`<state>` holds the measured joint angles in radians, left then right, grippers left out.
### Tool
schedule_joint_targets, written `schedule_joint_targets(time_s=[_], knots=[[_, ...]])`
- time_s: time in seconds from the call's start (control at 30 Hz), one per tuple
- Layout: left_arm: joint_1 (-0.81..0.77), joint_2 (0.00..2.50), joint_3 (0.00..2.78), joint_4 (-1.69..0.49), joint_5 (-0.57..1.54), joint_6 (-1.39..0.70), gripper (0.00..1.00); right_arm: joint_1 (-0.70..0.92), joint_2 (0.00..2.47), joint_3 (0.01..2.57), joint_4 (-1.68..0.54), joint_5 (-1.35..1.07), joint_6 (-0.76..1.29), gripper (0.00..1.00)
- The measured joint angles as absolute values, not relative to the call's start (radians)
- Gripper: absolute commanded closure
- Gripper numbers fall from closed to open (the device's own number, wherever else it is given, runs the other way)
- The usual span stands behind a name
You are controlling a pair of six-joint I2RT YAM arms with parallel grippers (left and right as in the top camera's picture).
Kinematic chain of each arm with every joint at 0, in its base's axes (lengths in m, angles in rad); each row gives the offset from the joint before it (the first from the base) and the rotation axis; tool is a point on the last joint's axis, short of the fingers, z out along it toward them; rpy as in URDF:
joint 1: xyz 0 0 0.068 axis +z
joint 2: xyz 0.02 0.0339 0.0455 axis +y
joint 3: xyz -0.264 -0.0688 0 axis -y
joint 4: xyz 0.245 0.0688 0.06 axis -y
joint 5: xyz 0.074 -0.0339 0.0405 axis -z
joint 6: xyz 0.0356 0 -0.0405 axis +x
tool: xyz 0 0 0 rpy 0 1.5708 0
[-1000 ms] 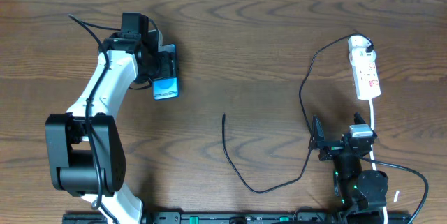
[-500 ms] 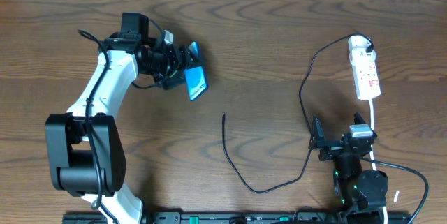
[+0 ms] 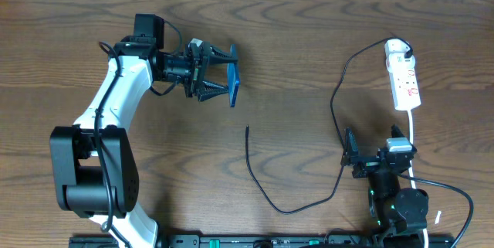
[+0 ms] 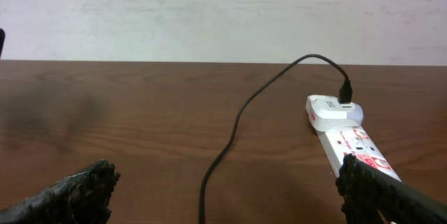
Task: Plug charger to phone and switch on socket
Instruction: 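Lift the phone with the left gripper and tilt it upright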
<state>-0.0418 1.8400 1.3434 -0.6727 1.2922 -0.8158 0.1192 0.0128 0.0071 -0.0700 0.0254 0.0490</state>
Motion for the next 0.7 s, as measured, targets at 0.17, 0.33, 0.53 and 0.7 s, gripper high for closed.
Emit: schedule_joint_targets(time_s=[0.17, 0.33, 0.53, 0.7], knots=[[-0.042, 1.840, 1.343, -0.673, 1.334, -0.931, 0.93, 0.119, 0.013, 0.007, -0.070, 0.025, 0.049, 0.01], [-0.042, 1.840, 1.343, -0.673, 1.345, -1.013, 0.92, 0.119, 0.013, 0.007, -0.070, 0.025, 0.049, 0.01], [-0.042, 1.840, 1.343, -0.673, 1.353, -1.144, 0.93, 0.119, 0.013, 0.007, -0.070, 0.025, 0.049, 0.01], [-0.042, 1.840, 1.343, -0.673, 1.353, -1.188, 0.93, 0.119, 0.013, 0.007, -0.070, 0.025, 0.049, 0.01]])
